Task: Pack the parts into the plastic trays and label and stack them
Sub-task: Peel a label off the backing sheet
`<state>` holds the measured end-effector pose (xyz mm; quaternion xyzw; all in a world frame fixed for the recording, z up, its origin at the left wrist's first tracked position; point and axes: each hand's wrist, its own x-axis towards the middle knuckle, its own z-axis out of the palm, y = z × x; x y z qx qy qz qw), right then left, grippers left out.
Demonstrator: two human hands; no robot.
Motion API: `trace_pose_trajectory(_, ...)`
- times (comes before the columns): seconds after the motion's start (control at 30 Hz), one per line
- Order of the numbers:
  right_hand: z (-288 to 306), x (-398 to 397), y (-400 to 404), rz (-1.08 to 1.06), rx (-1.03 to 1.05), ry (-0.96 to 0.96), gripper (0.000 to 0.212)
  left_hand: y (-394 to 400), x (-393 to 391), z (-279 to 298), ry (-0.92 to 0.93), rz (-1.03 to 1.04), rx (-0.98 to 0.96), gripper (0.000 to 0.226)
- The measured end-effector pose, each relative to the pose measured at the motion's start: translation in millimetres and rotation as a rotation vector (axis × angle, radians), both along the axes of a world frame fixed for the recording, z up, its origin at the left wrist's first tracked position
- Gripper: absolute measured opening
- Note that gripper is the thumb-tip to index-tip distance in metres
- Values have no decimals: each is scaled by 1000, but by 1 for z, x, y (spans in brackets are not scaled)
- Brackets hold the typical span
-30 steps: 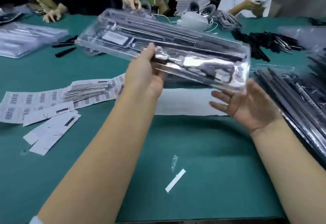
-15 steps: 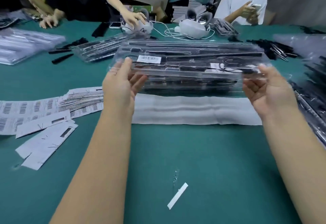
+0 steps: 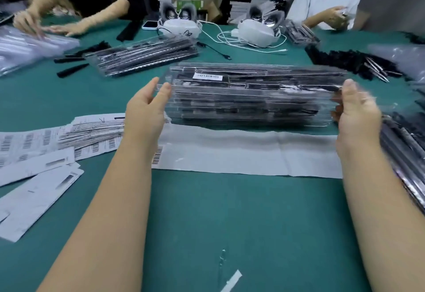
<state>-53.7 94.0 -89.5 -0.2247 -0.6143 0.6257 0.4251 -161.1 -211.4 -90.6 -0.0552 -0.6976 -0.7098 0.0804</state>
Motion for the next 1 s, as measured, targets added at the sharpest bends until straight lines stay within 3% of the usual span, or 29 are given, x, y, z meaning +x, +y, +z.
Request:
trace_pose_trajectory(0.17,-16,-16,0,-80,75,-156,56,2,-6,-9,-27,115,-27,46)
trace_pose_trajectory(0.23,-17,-18,-2,-128,78,-136,71,0,-7,-12,-23,169,-34,27)
trace_pose_trajectory(0.3,-16,-17,-3,-174,150,-134,66,-1,-7,-13,10,236,-47,10)
trace_pose_trajectory(0.4,-14,-18,-2,-178,109,-67,40,0,-7,-14,37,322,-35,30)
trace_pose_trajectory(0.63,-17,-17,7,-115,136,-136,34,1,-6,-15,29,196,-79,19)
trace_pose_trajectory(1.0,-21,-16,10,-107,179,-160,45,3,-8,-12,-33,162,-51,35)
